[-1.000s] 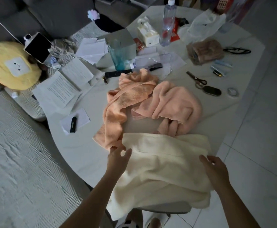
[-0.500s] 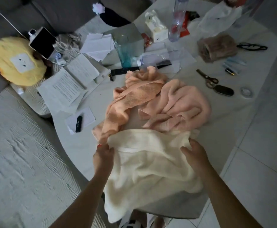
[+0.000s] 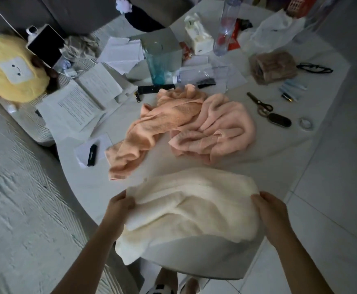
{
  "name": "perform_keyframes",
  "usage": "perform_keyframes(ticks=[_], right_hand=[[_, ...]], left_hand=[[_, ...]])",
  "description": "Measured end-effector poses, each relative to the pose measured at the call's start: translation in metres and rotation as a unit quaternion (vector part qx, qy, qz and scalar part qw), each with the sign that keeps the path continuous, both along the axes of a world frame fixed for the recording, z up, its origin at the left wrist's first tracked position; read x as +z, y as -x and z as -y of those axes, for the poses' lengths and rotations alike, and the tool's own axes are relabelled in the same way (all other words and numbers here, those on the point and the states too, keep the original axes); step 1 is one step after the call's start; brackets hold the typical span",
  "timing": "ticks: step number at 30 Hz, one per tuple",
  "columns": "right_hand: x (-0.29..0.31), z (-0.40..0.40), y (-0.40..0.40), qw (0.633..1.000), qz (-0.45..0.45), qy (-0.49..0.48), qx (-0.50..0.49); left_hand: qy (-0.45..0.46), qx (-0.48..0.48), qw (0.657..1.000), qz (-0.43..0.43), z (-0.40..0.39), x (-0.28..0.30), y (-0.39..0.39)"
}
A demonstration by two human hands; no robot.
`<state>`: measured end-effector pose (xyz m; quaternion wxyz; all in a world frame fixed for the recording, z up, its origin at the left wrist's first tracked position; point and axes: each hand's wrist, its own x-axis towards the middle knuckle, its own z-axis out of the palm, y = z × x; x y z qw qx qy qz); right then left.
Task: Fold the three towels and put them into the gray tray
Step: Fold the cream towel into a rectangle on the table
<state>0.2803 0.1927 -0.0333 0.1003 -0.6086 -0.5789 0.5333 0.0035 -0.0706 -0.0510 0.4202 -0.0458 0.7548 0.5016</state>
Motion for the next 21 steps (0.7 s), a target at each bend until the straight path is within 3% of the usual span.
perform_keyframes(ticks=[4, 7, 10, 13, 16, 19, 21], right_hand=[[0.022, 0.008, -0.066, 0.998, -0.048, 0.023, -0.046], [0.038, 0.013, -0.088, 0.994, -0.1, 0.026, -0.026], [0.037, 0.002, -0.083, 0.998, -0.064, 0.01, -0.014], [0.019, -0.016, -0.058, 0.999, 0.011, -0.042, -0.015], [-0.016, -0.022, -0.042, 0.997, 0.064, -0.048, -0.022], [-0.043, -0.019, -0.044, 0.99, 0.139, 0.002, 0.011], [-0.044, -0.02, -0.042, 0.99, 0.137, 0.004, 0.02]], left_hand=[[-0.08, -0.076, 0.987, 0.114, 0.023, 0.015, -0.01], [-0.149, -0.138, 0.968, 0.147, 0.027, 0.026, -0.013], [-0.191, -0.125, 0.964, 0.136, 0.014, 0.024, -0.008], [-0.098, -0.066, 0.992, 0.035, -0.013, 0.006, -0.005], [-0.025, -0.033, 0.998, -0.052, -0.03, -0.017, -0.012], [0.057, -0.036, 0.996, -0.057, -0.035, -0.033, -0.019], [0.065, -0.037, 0.995, -0.071, -0.041, -0.037, -0.018]])
